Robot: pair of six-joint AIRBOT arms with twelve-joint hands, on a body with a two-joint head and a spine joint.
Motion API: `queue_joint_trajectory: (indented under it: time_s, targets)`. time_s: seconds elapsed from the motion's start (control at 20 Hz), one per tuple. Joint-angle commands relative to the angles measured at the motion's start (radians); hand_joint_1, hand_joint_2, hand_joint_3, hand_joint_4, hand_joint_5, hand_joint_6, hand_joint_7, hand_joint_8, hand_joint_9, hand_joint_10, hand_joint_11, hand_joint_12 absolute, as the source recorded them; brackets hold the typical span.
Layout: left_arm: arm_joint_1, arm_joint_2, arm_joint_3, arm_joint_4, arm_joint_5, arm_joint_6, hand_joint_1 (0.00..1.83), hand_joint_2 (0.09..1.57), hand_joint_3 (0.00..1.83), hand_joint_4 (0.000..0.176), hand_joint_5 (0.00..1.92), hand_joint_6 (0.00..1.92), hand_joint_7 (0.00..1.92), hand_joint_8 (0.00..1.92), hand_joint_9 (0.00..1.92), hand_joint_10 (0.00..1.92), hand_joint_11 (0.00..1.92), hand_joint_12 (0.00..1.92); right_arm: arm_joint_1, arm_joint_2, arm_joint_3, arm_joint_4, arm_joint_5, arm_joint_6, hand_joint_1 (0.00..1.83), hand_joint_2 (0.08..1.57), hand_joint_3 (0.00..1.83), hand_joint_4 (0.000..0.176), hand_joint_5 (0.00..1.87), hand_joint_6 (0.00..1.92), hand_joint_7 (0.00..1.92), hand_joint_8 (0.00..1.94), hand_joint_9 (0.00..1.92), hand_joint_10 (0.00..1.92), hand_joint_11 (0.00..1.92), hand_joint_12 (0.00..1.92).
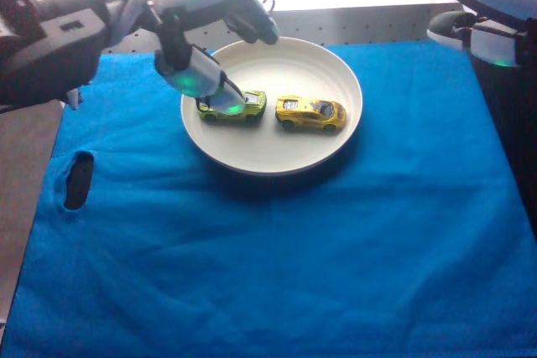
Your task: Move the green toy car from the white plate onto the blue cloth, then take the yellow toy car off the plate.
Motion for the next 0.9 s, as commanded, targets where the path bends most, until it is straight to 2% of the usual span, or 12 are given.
queue_joint_trajectory:
  time_s: [0.0,0.15,0.2,0.3,0.4,0.45,0.55,0.6,0.7,0.75,0.8,0.85]
  targets:
    - [-0.016,-0.005,0.009,-0.002,-0.083,0.002,1.02,0.91,0.00,0.000,0.75,0.02,0.82,0.03,0.57,0.62,0.16,1.53,0.009,0.002,0.002,0.006,0.119,-0.001,1.15,1.17,0.00,0.000,0.54,0.35,0.54,0.69,0.35,1.22,0.22,1.88]
    - [-0.014,-0.029,0.034,-0.002,-0.064,0.001,1.01,0.93,0.01,0.000,0.74,0.02,0.79,0.01,0.55,0.60,0.18,1.51,0.009,0.002,0.002,0.006,0.119,-0.001,1.14,1.17,0.00,0.000,0.55,0.36,0.56,0.66,0.38,1.19,0.27,1.87]
    - [-0.012,-0.035,0.040,-0.004,-0.060,0.001,1.02,0.94,0.01,0.000,0.73,0.01,0.78,0.01,0.54,0.60,0.17,1.50,0.009,0.002,0.002,0.006,0.119,-0.001,1.13,1.17,0.00,0.000,0.56,0.32,0.58,0.61,0.39,1.13,0.24,1.85]
    - [-0.006,-0.045,0.052,-0.012,-0.055,0.001,1.03,0.95,0.01,0.000,0.72,0.01,0.77,0.00,0.53,0.59,0.16,1.48,0.009,0.002,0.002,0.006,0.119,-0.001,1.10,1.18,0.00,0.000,0.57,0.31,0.57,0.57,0.38,1.21,0.26,1.91]
    - [0.001,-0.050,0.059,-0.021,-0.052,0.001,1.03,0.96,0.00,0.000,0.71,0.00,0.76,0.00,0.55,0.52,0.17,1.45,0.008,0.002,0.002,0.006,0.119,-0.001,1.11,1.18,0.00,0.000,0.52,0.42,0.51,0.68,0.33,1.29,0.24,1.92]
    - [0.005,-0.051,0.062,-0.025,-0.050,0.001,1.02,0.96,0.00,0.000,0.71,0.00,0.76,0.00,0.57,0.51,0.19,1.46,0.008,0.002,0.002,0.006,0.119,-0.001,1.10,1.18,0.00,0.000,0.50,0.47,0.48,0.73,0.34,1.34,0.30,1.92]
    - [0.011,-0.053,0.066,-0.031,-0.045,0.001,1.01,0.96,0.00,0.000,0.72,0.01,0.80,0.02,0.62,0.53,0.24,1.48,0.008,0.002,0.002,0.006,0.119,-0.001,1.08,1.18,0.00,0.000,0.48,0.50,0.47,0.73,0.38,1.33,0.35,1.92]
    - [0.015,-0.057,0.070,-0.034,-0.042,0.001,0.99,0.96,0.00,0.000,0.76,0.02,0.85,0.03,0.68,0.56,0.35,1.45,0.008,0.002,0.002,0.006,0.119,-0.001,1.08,1.19,0.00,0.000,0.44,0.60,0.46,0.73,0.38,1.36,0.38,1.92]
    - [0.023,-0.058,0.072,-0.041,-0.040,0.000,1.04,0.93,0.00,0.000,0.77,0.01,0.87,0.03,0.64,0.69,0.34,1.50,0.008,0.002,0.002,0.006,0.119,-0.001,1.07,1.18,0.00,0.000,0.39,0.72,0.46,0.74,0.41,1.38,0.41,1.92]
    - [0.026,-0.059,0.073,-0.043,-0.039,0.000,1.03,0.93,0.00,0.000,0.76,0.01,0.91,0.06,0.62,0.86,0.38,1.57,0.008,0.002,0.002,0.006,0.119,-0.001,1.07,1.18,0.00,0.000,0.38,0.75,0.47,0.73,0.41,1.35,0.39,1.92]
    - [0.029,-0.061,0.075,-0.045,-0.037,0.000,1.05,0.92,0.00,0.000,0.76,0.00,0.80,0.76,0.63,1.29,0.57,1.68,0.008,0.002,0.002,0.006,0.119,-0.001,1.06,1.18,0.00,0.000,0.38,0.74,0.48,0.72,0.41,1.31,0.35,1.92]
    - [0.031,-0.063,0.078,-0.046,-0.036,0.000,1.06,0.93,0.00,0.000,0.75,0.00,0.66,1.07,0.59,1.41,0.55,1.79,0.008,0.001,0.002,0.006,0.119,-0.001,1.08,1.18,0.00,0.000,0.38,0.74,0.48,0.71,0.41,1.31,0.34,1.92]
